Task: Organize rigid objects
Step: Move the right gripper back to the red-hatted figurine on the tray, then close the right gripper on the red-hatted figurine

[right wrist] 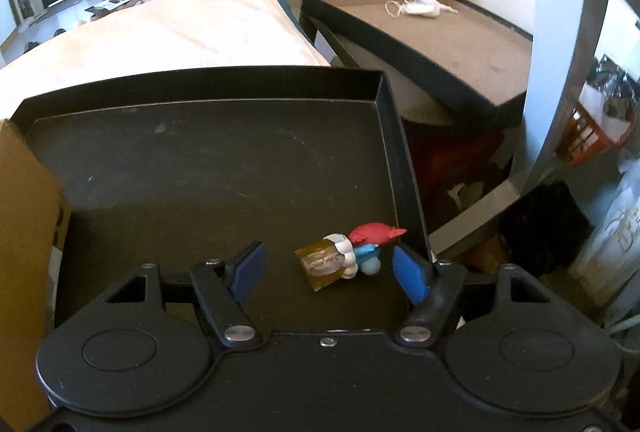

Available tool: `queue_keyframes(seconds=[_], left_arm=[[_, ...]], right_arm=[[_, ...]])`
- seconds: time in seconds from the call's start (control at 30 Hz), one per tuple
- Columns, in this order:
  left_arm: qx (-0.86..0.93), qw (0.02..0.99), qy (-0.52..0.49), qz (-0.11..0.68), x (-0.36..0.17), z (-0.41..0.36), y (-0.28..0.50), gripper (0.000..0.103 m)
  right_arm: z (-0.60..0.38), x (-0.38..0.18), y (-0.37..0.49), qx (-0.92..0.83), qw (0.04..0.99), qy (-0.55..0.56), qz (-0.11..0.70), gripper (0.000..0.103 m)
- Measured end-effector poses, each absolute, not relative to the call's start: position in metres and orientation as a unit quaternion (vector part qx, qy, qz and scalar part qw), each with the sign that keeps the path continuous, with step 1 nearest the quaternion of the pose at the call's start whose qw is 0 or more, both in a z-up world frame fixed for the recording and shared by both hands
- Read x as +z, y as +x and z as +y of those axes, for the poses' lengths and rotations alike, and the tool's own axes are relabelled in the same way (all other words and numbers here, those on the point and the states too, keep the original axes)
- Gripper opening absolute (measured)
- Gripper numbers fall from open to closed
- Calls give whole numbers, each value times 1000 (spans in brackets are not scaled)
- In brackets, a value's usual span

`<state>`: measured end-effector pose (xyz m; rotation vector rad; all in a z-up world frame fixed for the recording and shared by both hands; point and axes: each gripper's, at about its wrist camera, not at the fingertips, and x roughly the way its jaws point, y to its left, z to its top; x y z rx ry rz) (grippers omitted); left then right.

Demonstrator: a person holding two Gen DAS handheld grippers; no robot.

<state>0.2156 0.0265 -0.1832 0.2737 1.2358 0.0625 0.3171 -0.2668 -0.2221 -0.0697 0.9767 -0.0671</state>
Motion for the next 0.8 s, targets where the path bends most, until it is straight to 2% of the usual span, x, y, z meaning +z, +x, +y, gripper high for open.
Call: queue_keyframes(seconds=[0.53,0.57,0.67,0.7,0.73,0.8], left_arm=[[29,806,128,578,-183,26,216,18],[30,806,128,578,-183,27,216,18],[29,806,128,577,-184,26,216,18],[30,806,128,577,-184,27,216,18],[29,806,128,577,-184,26,216,18],[29,806,128,578,-184,26,216,18]], right_arm=[[-274,-229,339,-24,875,29,483,68],[-275,-228,340,-22,875,33,482,65],[-276,-227,341,-16,878,26,478,45],[-276,-227,341,-14,878,23,477,33],[-276,-227,342,-12,878,21,477,28],[-277,-226,341,-4,878,21,478,28]])
